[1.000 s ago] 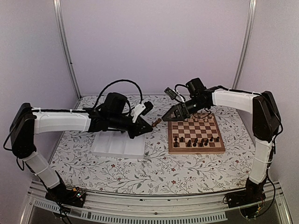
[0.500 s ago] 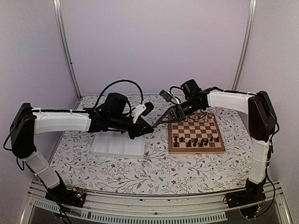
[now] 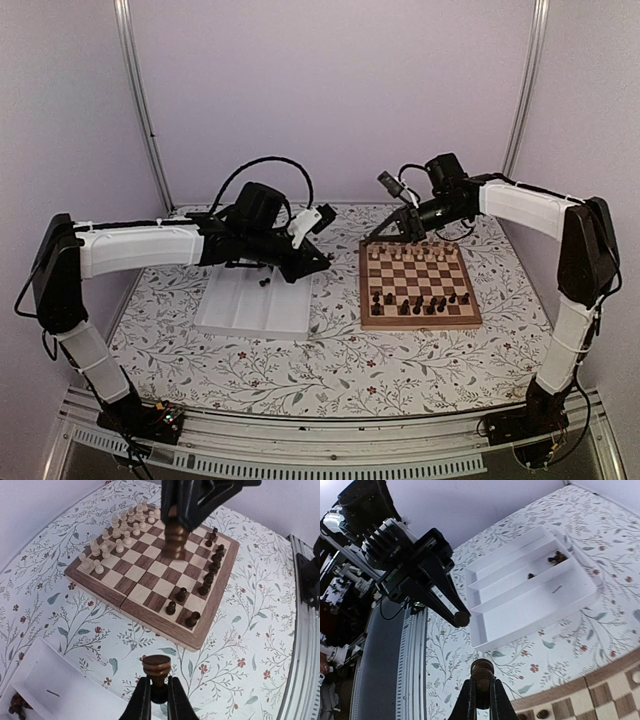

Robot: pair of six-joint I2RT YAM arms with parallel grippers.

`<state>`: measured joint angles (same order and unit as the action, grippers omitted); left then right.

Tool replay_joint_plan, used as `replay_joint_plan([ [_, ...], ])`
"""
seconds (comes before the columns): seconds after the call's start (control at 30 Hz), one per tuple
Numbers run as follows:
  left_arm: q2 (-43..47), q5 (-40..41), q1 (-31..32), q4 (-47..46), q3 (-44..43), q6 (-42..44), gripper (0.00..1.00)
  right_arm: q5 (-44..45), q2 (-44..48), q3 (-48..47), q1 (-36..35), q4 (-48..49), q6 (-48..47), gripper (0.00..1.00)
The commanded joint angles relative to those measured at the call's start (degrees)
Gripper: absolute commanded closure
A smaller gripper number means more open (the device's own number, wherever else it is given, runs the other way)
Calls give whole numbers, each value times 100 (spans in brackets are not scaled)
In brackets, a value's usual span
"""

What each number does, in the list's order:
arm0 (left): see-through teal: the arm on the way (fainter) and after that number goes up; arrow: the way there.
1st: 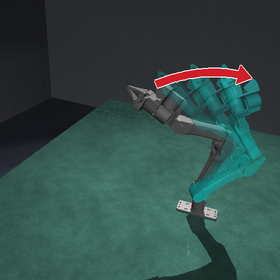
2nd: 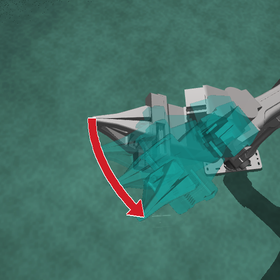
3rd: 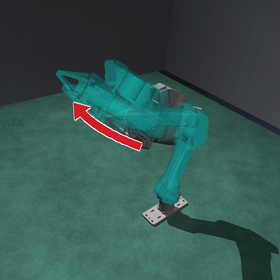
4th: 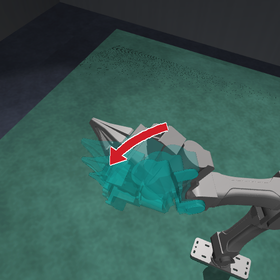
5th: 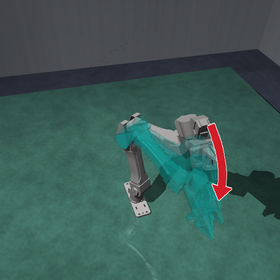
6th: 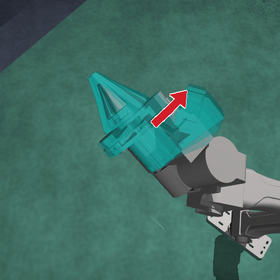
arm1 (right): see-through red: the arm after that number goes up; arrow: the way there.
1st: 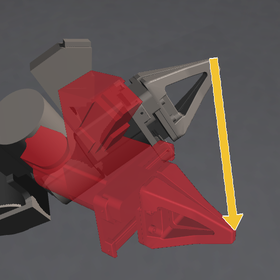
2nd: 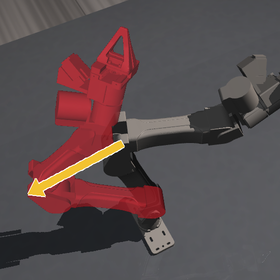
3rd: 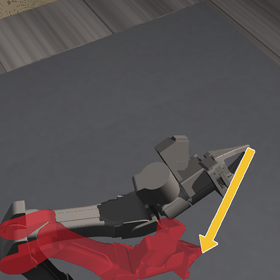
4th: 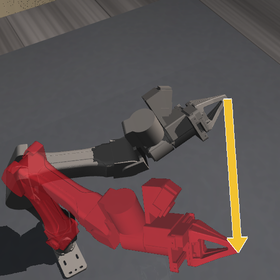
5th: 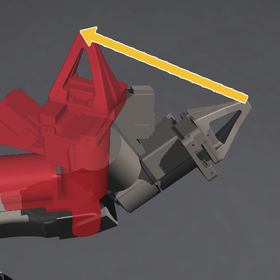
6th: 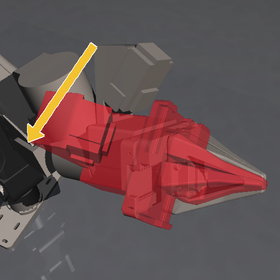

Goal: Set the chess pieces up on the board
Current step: Pick up the chess piece from the storage box, then place the chess piece on the chessboard.

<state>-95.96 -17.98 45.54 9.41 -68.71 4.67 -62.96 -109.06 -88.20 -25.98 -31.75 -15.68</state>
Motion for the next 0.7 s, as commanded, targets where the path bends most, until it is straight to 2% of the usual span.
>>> replay_joint_plan([
  [0.0,-407,548,25,717,-835,-83,100,1252,944,312,595,-730,-920,100],
  [0.1,-564,636,-23,837,-1159,-198,100,2314,1436,705,613,-1214,-1679,100],
  [0.2,-464,656,-143,613,-936,-210,100,3018,1685,852,598,-1575,-2199,100],
  [0.4,-56,697,-454,225,-394,-245,100,4250,1879,961,-27,-1610,-2438,100],
  [0.67,110,674,-651,135,-91,-300,100,4718,1284,908,-724,-1729,-2520,100],
])
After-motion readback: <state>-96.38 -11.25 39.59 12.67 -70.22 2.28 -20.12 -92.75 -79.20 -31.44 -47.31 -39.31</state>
